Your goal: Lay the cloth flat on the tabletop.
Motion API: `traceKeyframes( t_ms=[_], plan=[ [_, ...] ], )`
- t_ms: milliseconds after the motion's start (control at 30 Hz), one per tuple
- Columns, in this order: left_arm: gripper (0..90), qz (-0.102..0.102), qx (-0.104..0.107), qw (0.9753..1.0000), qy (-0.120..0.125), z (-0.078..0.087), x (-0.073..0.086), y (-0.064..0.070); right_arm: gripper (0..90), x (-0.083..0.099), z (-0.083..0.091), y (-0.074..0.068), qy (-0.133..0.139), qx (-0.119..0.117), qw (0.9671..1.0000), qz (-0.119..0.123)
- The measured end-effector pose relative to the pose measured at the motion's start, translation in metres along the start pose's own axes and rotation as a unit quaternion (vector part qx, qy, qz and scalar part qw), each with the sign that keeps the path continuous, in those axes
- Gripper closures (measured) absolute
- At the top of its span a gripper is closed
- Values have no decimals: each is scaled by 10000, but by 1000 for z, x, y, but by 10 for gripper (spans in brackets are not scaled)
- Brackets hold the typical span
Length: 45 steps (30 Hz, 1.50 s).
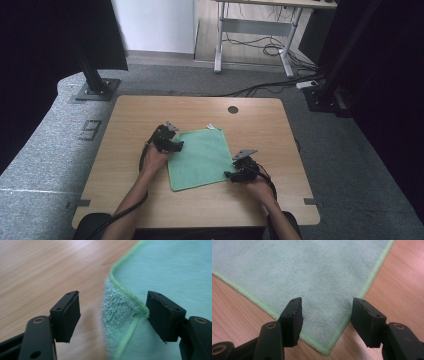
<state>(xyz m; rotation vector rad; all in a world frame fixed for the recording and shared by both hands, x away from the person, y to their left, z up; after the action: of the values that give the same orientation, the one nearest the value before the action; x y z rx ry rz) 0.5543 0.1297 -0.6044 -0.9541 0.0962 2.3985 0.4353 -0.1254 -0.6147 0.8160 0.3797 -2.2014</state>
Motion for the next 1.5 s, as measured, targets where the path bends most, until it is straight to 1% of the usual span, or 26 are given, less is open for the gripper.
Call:
traceKeyframes(
  t_ms=[100, 133, 167, 233, 267, 300, 333, 433, 533, 600, 667, 733, 800, 900, 1100, 1167, 1200, 1233, 1267, 1300, 1333, 1367, 1400, 1433, 1467, 1500],
  plan=[
    [296, 252, -203, 9995, 18, 7, 0, -22, 412, 3, 2, 3, -10, 24, 10000, -6],
    [296, 252, -203, 9995, 18, 7, 0, -22, 412, 3, 2, 3, -10, 24, 10000, -6],
    [300, 345, -322, 9989, 1, 14, 1, -35, 411, 4, 4, 6, -17, 43, 10000, -52],
    [295, 379, -256, 9989, 95, 21, 0, -42, 406, 5, 5, 9, -62, 77, 9999, -80],
    [290, 379, -256, 9989, 95, 21, 0, -42, 398, 6, 6, 10, -79, 121, 9998, -96],
    [283, 427, 23, 9987, 294, 28, -2, -39, 395, 5, 7, 10, -78, 177, 9998, -103],
    [272, 446, 129, 9982, 367, 29, -3, -36, 386, 4, 9, 11, -55, 195, 9997, -105],
    [263, 366, 291, 9981, 400, 26, 0, -26, 346, 1, 14, 9, 40, 235, 9995, -222],
    [255, 198, 119, 9997, 112, 13, 11, -22, 321, 2, 19, 6, 96, 302, 9991, -285],
    [257, 192, 0, 9998, -52, 6, 19, -24, 312, 5, 19, 5, 60, 380, 9989, -277],
    [257, 290, 41, 9996, -41, 5, 23, -26, 310, 11, 17, 7, -27, 438, 9986, -300],
    [261, 306, 26, 9995, -58, 7, 25, -27, 295, 15, 14, 12, -129, 536, 9979, -342],
    [261, 227, -11, 9997, -90, 11, 29, -27, 301, 15, 14, 17, -100, 527, 9975, -465],
    [258, 193, 39, 9997, -122, 16, 34, -27, 303, 14, 14, 24, -113, 659, 9968, -439],
    [257, 136, 169, 9996, -152, 31, 51, -16, 303, 10, 11, 47, -157, 877, 9944, -576],
    [257, 16, 246, 9994, -230, 42, 60, -4, 303, 8, 9, 59, -147, 966, 9930, -670],
    [257, 16, 246, 9994, -230, 42, 60, -4, 304, 6, 8, 66, -138, 1022, 9920, -732],
    [258, -137, 339, 9989, -304, 51, 67, 9, 303, 4, 6, 72, -132, 1069, 9910, -799],
    [258, -137, 339, 9989, -304, 51, 67, 9, 303, 4, 6, 72, -132, 1069, 9910, -799],
    [257, -281, 587, 9973, -352, 60, 73, 28, 303, 0, 3, 87, -137, 1202, 9879, -967],
    [252, -281, 587, 9973, -352, 60, 73, 28, 301, -3, 1, 93, -139, 1272, 9864, -1032],
    [228, -427, 1129, 9924, -228, 70, 72, 47, 288, -5, 0, 99, -146, 1375, 9846, -1067],
    [227, -374, 1239, 9916, -77, 73, 66, 50, 273, -8, 0, 101, -155, 1452, 9835, -1072],
    [239, -351, 1226, 9918, 17, 74, 59, 48, 257, -11, 1, 98, -90, 1451, 9836, -1064],
    [246, -351, 1226, 9918, 17, 74, 59, 48, 257, -11, 1, 98, -90, 1451, 9836, -1064],
    [248, -365, 1049, 9938, 53, 67, 45, 37, 222, -18, 5, 81, 68, 1264, 9864, -1051]
  ],
)
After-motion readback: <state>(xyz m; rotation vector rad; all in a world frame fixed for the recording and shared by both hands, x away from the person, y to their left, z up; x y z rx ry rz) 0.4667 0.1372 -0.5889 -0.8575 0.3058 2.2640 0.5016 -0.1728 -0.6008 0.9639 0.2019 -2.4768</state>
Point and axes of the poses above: each handheld gripper's, and its own axes: z roughly backward along the jaws, x roughly out of its underside, y roughly to its right, the point moved 10 cm from there along -z, roughly forward along the jaws
